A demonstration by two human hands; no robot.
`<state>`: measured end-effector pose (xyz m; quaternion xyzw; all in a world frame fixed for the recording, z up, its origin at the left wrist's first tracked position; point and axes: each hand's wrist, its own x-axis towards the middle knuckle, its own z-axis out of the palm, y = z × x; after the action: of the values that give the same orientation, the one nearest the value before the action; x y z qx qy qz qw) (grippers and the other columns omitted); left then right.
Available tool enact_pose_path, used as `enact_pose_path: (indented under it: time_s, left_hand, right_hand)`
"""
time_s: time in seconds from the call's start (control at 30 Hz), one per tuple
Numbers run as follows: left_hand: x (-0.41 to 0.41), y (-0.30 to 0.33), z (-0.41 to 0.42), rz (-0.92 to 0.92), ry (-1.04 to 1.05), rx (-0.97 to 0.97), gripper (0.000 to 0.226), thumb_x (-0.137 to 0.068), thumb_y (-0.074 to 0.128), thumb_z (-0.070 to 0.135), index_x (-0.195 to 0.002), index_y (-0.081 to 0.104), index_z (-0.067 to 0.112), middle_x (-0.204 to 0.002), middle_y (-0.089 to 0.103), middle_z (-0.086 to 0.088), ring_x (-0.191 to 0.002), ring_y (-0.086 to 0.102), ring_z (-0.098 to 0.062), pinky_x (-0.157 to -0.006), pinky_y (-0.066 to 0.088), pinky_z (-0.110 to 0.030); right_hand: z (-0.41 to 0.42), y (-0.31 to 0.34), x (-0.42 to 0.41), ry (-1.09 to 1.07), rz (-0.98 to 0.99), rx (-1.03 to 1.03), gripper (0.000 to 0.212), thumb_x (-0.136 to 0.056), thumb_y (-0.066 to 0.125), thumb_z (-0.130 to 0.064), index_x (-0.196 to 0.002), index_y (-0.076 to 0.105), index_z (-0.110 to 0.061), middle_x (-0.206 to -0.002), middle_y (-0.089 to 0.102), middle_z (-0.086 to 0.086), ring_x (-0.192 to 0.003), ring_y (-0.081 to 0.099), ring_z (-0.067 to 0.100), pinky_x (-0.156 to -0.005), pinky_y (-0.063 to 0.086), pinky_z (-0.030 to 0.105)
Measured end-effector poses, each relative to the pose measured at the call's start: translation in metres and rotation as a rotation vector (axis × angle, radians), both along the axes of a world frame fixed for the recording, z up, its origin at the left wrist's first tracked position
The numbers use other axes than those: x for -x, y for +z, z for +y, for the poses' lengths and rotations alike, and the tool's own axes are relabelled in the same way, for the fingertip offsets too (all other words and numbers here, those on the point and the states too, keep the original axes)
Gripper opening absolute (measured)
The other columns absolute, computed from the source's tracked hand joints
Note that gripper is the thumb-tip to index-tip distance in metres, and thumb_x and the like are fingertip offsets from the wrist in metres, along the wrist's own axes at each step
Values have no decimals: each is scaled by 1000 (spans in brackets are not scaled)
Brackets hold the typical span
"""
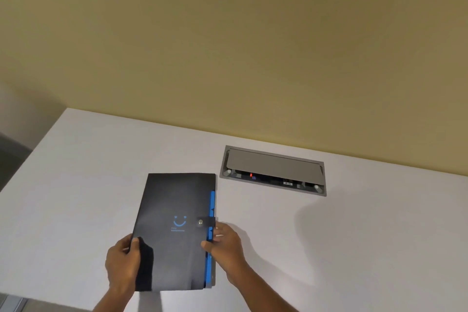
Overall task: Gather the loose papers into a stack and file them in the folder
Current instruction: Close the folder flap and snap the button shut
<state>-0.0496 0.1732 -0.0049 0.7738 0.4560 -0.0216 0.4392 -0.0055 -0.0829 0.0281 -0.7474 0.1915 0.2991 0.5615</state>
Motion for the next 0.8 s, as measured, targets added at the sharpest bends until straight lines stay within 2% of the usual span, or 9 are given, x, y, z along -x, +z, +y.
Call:
enact_pose_path:
  time_s: [0.13,0.23,0.27,0.33,0.4,0.47,0.57,0.7,0.8]
  left_hand:
    - [-53,6,26,-52,-60,-15,18,-97,56,22,-93,72,16,-86,73,-8,-87,67,-36,-84,54,-47]
    - [-94,3,39,-63,-107,-11,21,-97,55,25,-100,73,13,-92,71,-9,-92,66,-38,-86,53,-46]
    - [-107,-1,43,-71,-124,-14,24,-97,55,28,-104,73,13,-95,72,-8,-94,66,-39,-87,53,-46]
    - [-130,-6,49,-72,-158,-1,27,-96,55,33,-104,72,15,-97,73,-8,-95,67,-37,-88,55,-48]
    - [-149,-11,53,-77,-212,5,28,-94,54,40,-95,70,17,-93,75,-6,-91,68,-35,-87,58,-50]
    - [-165,-19,57,-69,-254,7,36,-90,51,49,-91,69,18,-88,74,-3,-86,69,-32,-82,60,-50]
    - [-181,-24,58,-61,-290,7,42,-89,51,52,-96,70,15,-87,74,-2,-87,70,-32,-80,58,-47]
    - [-187,-18,52,-80,-328,-25,36,-91,52,49,-89,68,17,-83,73,-1,-83,69,-30,-78,57,-47]
    - [-188,-26,58,-73,-346,-30,40,-91,51,53,-97,69,17,-88,74,1,-85,70,-29,-81,60,-50]
  right_hand:
    - [29,1,-40,-13,6,-59,58,-83,86,-24,-132,57,-29,-128,68,-4,-105,72,15,-89,63,25]
    - [37,10,-67,-12,5,-100,46,-89,81,-18,-121,50,-32,-109,62,-20,-94,65,7,-74,56,14]
    - [39,11,-75,-11,-7,-109,46,-91,79,-17,-119,46,-34,-103,56,-25,-92,62,6,-74,54,13]
    - [42,12,-90,-35,-11,-123,49,-92,78,-18,-120,42,-35,-107,53,-22,-101,58,9,-86,52,20]
    - [45,12,-101,-65,-8,-124,51,-91,79,-20,-123,43,-36,-123,55,-12,-111,56,13,-100,53,31]
    - [48,9,-109,-81,-9,-106,59,-90,81,-23,-135,45,-34,-141,54,-4,-124,56,18,-107,51,37]
    - [50,7,-117,-107,-16,-88,79,-89,82,-24,-154,37,-27,-158,45,-1,-143,48,25,-112,48,41]
    - [51,3,-121,-134,-22,-89,82,-87,83,-26,-155,37,-28,-161,43,0,-146,45,26,-113,47,43]
    - [51,6,-122,-148,-20,-93,81,-88,83,-26,-155,38,-29,-161,43,0,-145,46,25,-113,47,43]
